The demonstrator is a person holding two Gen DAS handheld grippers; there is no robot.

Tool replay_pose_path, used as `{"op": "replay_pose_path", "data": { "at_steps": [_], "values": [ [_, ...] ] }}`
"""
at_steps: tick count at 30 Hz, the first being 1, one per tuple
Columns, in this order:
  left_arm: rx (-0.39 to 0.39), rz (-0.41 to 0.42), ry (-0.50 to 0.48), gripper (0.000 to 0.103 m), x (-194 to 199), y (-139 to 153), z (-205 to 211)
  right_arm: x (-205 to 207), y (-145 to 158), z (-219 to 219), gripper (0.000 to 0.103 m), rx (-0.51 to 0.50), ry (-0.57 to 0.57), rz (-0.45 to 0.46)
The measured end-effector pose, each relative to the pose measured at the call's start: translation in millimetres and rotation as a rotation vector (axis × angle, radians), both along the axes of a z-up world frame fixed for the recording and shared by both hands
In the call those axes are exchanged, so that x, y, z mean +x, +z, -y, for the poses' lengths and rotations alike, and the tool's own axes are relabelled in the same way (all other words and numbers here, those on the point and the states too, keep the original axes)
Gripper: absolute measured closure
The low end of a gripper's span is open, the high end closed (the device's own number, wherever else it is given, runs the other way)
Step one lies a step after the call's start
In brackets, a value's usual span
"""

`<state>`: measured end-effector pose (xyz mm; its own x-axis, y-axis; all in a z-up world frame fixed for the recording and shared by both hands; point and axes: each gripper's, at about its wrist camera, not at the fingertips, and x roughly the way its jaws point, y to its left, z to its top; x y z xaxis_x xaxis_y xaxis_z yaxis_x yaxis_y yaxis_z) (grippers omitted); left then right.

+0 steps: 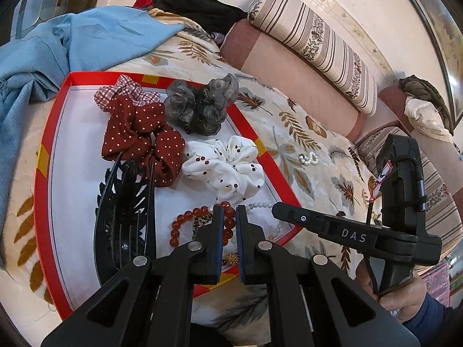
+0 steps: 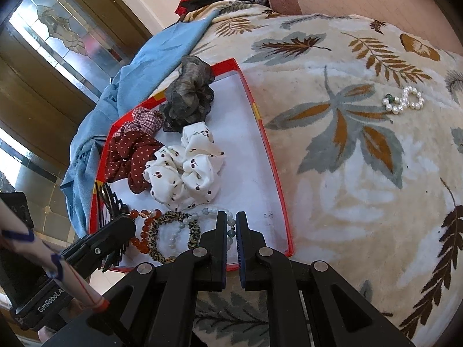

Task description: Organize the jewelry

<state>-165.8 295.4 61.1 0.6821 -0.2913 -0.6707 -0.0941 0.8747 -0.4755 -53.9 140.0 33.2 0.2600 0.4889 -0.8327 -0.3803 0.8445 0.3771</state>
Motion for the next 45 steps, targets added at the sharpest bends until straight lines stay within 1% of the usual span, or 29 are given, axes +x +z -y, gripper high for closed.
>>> {"op": "replay_pose_path", "data": {
  "at_steps": [8, 13, 15, 19, 22, 26, 35, 41, 45],
  "values": [
    [0.002, -0.004, -0.003, 0.096, 1, -2, 2, 1, -5, 1, 0.096, -0.009, -0.004, -0.008],
    [0.003, 0.001, -0.001, 0.096, 1, 1, 3, 3, -4, 5, 0.095, 0.001, -0.012, -0.026],
    [0.010, 0.017, -0.003, 0.096, -1, 8, 5, 2, 1, 9, 0.095, 0.021, -0.019, -0.025],
    [0.030, 0.053, -0.013, 0.094, -6, 26, 10, -5, 22, 20, 0.095, 0.062, -0.024, 0.015],
    [0.041, 0.068, -0.021, 0.093, -7, 34, 15, -12, 37, 35, 0.094, 0.083, -0.041, 0.049],
    [0.049, 0.066, -0.036, 0.093, -8, 38, 26, -15, 40, 65, 0.092, 0.115, -0.095, 0.034],
    [0.075, 0.058, -0.100, 0.092, -5, 43, 61, -21, 23, 139, 0.092, 0.142, -0.226, -0.013],
    [0.097, 0.045, -0.148, 0.085, -2, 42, 88, -23, 14, 169, 0.092, 0.155, -0.283, -0.031],
    [0.112, 0.038, -0.171, 0.084, 0, 42, 101, -25, 11, 182, 0.091, 0.163, -0.302, -0.038]
  ]
}}
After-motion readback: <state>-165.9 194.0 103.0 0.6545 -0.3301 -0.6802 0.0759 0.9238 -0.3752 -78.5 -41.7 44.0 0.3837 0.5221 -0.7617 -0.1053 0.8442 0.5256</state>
